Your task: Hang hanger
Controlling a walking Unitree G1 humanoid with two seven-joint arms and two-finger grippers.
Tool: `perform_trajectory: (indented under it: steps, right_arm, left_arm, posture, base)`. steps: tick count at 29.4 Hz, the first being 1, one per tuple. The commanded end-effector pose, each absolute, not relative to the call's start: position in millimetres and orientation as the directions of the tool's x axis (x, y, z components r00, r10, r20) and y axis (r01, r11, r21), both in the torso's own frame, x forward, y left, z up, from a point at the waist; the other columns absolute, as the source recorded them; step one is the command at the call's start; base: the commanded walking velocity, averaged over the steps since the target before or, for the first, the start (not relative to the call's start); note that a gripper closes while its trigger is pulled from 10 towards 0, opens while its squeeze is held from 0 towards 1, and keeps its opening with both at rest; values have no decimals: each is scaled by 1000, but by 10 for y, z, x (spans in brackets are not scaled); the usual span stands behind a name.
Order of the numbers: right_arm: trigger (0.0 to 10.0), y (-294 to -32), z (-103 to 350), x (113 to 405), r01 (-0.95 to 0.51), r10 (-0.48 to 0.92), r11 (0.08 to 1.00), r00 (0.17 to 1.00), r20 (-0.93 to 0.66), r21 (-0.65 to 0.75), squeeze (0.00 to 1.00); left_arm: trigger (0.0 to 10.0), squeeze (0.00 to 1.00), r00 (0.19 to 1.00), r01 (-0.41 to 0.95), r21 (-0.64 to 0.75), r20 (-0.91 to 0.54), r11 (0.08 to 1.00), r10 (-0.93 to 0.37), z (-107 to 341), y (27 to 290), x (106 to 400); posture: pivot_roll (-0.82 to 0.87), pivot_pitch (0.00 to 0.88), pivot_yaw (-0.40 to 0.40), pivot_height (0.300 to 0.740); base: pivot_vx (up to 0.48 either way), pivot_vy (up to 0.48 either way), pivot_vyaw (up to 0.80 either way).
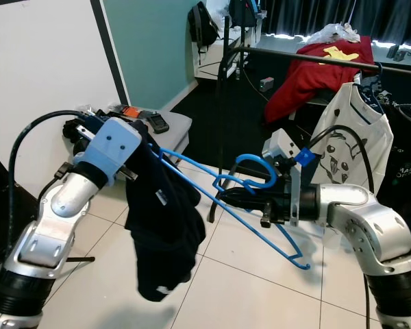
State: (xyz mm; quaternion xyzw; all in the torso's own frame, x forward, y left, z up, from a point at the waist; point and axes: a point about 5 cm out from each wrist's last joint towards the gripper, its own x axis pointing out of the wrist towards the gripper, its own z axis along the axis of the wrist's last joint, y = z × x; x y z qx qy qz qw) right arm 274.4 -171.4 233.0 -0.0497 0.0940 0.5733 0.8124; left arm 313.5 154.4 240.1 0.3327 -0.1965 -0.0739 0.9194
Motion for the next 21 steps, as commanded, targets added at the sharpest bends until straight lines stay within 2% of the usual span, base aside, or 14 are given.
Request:
perform_trajectory:
  steps: [1,8,11,13,20,21]
  right_arm:
    - [10000,-1732,2471,2679,-955,944,297,291,-156,12,0]
    - [10000,-1795,2634,2626,-962,959,275,273,-77,5,0]
    - [10000,-1800,2693,2569,-971,971,237,237,-43,9,0]
    - [10000,-1770,2639,2498,-980,978,195,193,-75,26,0]
    - [10000,-1700,2454,2479,-978,970,197,185,-156,64,0]
    - [10000,-1656,2393,2522,-972,962,226,211,-173,70,0]
  left_arm:
    - [0,0,927,-32,647,304,762,-220,2398,1629,3138]
    - [0,0,947,-54,650,274,758,-167,2353,1724,3161]
    - [0,0,954,-61,651,261,757,-147,2331,1756,3164]
    - [0,0,957,-64,648,256,759,-139,2323,1763,3160]
    - [0,0,956,-60,642,258,765,-141,2331,1733,3153]
    - [0,0,956,-57,634,258,771,-141,2334,1720,3149]
  posture:
    - [-79,16,13,740]
    - [-81,13,14,740]
    - [-79,13,9,740]
    - [-79,12,7,740]
    - [-75,12,6,740]
    - [-73,12,5,740]
  base:
    - [0,0,0]
    - [0,0,0]
    - [0,0,0]
    - [0,0,0]
    - [0,0,0]
    - [0,0,0]
